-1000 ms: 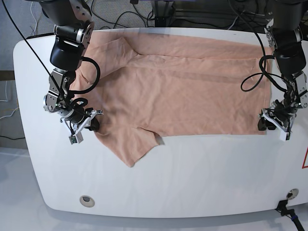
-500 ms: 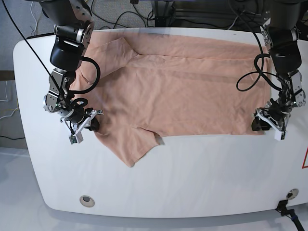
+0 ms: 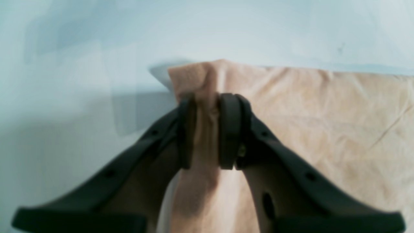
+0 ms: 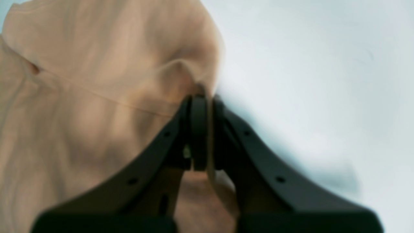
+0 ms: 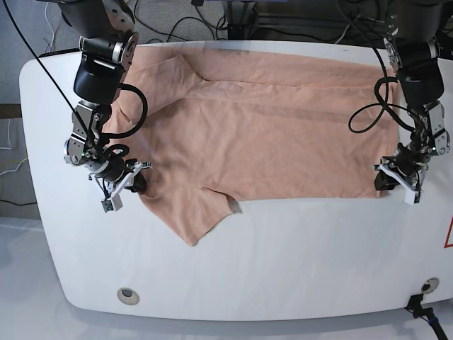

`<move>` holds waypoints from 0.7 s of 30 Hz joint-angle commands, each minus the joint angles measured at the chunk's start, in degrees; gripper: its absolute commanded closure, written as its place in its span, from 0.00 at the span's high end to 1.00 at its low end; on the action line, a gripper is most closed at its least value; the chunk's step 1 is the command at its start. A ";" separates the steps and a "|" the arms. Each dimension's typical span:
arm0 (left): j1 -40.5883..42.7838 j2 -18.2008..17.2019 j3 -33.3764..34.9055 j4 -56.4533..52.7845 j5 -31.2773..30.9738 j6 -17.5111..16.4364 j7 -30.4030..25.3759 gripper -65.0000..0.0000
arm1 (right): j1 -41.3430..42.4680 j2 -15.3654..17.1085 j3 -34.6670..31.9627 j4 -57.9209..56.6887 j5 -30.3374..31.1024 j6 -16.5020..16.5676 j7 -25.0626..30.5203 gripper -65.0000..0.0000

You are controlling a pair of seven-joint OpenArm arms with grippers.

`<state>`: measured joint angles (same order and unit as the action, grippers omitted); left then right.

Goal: Fold the T-shirt properly
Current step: 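Close both grippers on the hem corners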

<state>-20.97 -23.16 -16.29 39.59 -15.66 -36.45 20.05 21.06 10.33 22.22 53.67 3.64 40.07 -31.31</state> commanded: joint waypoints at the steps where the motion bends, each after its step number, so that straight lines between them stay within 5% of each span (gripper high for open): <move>1: -1.40 -0.97 -0.36 1.24 -0.30 -0.26 -0.14 0.22 | 0.61 0.35 -0.20 0.26 -1.40 -0.07 -2.23 0.00; 7: -1.05 -1.15 -0.45 6.34 -0.38 -0.26 0.03 0.47 | 0.61 0.35 -0.20 0.26 -1.40 -0.07 -2.23 0.00; 21: 0.27 -3.44 -0.45 4.41 -1.26 2.03 -0.14 0.48 | 0.61 0.35 -0.20 0.26 -1.40 -0.07 -2.23 0.00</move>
<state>-19.09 -25.30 -16.47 44.05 -16.29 -35.57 21.39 21.08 10.33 22.15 53.67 3.64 40.07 -31.29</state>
